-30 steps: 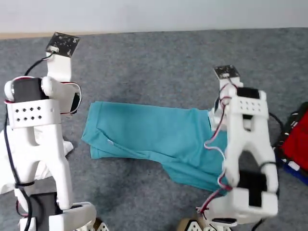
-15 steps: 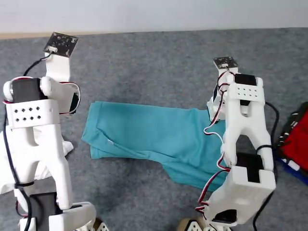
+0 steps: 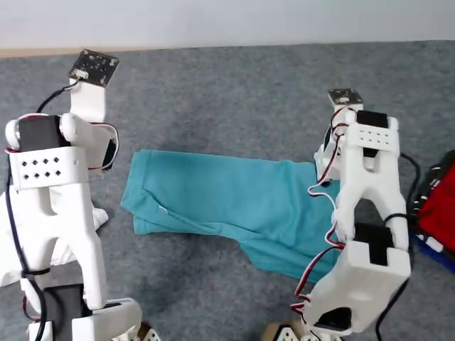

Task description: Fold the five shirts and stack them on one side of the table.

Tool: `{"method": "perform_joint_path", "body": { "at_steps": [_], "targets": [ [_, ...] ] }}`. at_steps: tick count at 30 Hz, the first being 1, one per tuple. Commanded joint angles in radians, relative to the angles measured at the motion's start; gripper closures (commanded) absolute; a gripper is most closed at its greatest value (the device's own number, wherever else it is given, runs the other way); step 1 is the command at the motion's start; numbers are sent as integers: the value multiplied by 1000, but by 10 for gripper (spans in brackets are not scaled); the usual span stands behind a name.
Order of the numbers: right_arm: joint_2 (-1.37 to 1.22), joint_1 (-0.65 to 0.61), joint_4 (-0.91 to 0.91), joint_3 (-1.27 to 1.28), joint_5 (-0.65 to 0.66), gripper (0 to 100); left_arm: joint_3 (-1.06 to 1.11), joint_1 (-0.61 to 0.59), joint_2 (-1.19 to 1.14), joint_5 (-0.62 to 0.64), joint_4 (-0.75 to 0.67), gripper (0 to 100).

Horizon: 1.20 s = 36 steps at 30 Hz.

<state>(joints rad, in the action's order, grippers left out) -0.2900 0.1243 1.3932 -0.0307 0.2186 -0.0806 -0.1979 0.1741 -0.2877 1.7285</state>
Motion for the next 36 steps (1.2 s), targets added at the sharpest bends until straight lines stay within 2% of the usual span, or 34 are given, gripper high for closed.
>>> {"method": "perform_joint_path", "body": {
  "at_steps": [1,7,10,23,36],
  "targets": [
    [-18,-12,2,-44,-8,757,-4,0,35,-17,23,995],
    [-45,-68,2,-44,-6,932,-4,0,35,-17,23,995],
    [-44,-70,2,-55,-6,979,-4,0,35,-18,23,995],
    [-143,47,10,-256,89,987,-4,0,35,-18,23,995],
    [-358,38,70,-582,129,987,-4,0,35,-18,23,995]
  ]
}}
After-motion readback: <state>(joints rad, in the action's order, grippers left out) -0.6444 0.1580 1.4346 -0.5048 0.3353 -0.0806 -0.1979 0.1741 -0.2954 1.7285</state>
